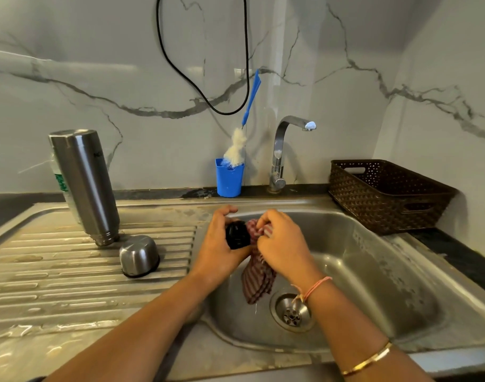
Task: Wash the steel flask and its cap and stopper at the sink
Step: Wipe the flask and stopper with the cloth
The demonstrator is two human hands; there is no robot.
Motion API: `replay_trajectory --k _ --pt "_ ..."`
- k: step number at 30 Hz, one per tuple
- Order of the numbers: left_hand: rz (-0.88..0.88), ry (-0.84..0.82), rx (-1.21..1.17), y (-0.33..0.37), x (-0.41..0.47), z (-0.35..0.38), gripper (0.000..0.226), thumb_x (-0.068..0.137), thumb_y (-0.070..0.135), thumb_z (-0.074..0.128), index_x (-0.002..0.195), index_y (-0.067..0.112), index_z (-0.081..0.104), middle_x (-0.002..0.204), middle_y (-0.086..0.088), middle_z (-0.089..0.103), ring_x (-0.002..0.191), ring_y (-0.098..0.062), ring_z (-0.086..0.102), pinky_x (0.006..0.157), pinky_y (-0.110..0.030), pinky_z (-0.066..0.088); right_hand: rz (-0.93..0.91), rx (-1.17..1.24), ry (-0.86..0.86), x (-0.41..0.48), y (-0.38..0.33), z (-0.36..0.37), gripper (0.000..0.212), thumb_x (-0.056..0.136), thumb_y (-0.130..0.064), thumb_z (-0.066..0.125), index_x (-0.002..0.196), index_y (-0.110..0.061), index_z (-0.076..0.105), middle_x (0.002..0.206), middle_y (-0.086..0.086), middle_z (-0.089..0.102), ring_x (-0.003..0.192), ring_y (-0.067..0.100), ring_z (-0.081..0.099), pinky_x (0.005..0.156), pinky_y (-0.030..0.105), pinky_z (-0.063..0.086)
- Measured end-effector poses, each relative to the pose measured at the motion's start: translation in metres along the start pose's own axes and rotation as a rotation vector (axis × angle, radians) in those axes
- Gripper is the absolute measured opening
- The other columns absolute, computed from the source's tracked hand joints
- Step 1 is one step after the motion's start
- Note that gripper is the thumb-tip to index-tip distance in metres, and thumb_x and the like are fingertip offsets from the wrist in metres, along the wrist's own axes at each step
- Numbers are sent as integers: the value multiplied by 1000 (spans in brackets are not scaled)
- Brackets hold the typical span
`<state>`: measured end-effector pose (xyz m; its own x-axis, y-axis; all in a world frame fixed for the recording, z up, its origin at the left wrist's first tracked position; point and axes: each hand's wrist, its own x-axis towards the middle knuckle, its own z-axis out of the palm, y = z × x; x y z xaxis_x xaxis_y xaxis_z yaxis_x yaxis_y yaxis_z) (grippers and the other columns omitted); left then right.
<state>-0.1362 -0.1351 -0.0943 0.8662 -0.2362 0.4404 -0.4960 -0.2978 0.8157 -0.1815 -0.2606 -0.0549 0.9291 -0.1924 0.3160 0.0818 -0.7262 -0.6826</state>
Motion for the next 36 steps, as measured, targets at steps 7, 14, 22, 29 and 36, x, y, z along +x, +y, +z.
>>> replay_trajectory --k 7,14,22,29,36 --pt "-189 -14 -421 -2 3 2 53 81 26 72 114 41 34 120 -1 49 115 -23 55 99 -48 47 133 -160 158 6 29 -27 17 81 -4 53 96 -12 55 107 4 47 83 21 46 75 29 39" --pt "-122 -40 -355 -1 2 4 45 93 19 54 127 38 31 120 0 48 114 -24 56 97 -48 49 110 -150 191 5 28 -28 14 83 -7 52 95 -12 55 106 4 50 87 21 50 77 31 41" --pt "-90 -17 -88 -1 5 0 52 91 11 60 125 35 29 126 1 43 120 -14 44 99 -23 39 116 -169 188 5 29 -28 11 83 -7 52 93 -11 54 106 4 49 84 20 46 73 30 38" --pt "-80 -31 71 -2 5 0 55 89 12 62 136 28 37 129 5 43 114 -5 39 97 -19 33 117 -158 189 5 28 -27 11 83 -6 51 93 -11 55 106 4 49 83 20 45 72 28 35" --pt "-47 -60 139 -9 8 2 49 83 4 68 125 25 55 128 5 51 123 -9 45 104 -18 32 105 -175 181 4 28 -27 12 84 -7 51 96 -11 55 107 4 48 84 18 43 73 27 33"
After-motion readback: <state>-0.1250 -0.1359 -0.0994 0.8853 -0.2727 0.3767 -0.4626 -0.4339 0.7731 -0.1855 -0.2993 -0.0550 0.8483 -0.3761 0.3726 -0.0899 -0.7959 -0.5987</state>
